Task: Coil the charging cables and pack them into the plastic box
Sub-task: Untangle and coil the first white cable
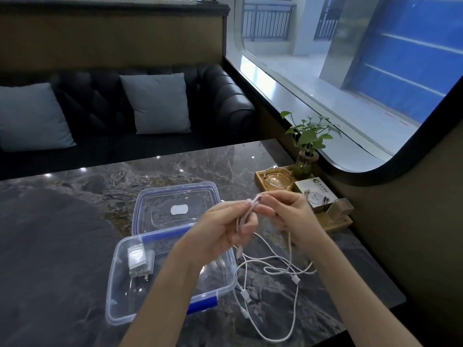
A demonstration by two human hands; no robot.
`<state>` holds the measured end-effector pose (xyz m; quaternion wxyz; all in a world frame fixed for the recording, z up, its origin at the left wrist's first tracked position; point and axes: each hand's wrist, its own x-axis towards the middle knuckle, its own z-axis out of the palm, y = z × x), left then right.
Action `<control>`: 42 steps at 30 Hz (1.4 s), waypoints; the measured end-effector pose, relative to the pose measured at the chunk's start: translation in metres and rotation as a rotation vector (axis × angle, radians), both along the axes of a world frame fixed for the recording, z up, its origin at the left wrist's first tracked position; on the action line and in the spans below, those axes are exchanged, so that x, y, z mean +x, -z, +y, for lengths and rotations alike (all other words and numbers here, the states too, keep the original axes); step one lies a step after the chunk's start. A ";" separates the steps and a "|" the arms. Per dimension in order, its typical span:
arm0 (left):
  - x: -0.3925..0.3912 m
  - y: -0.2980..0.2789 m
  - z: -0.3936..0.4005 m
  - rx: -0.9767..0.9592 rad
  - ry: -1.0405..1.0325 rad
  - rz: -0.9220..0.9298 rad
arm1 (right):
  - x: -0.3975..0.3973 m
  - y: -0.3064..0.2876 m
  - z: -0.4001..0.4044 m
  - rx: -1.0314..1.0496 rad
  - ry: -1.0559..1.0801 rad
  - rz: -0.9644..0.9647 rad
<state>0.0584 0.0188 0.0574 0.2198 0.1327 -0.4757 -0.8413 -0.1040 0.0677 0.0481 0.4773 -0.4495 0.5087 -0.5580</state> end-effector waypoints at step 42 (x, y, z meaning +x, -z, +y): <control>0.003 0.003 -0.016 0.473 -0.350 0.130 | 0.009 0.027 -0.010 0.255 -0.141 -0.036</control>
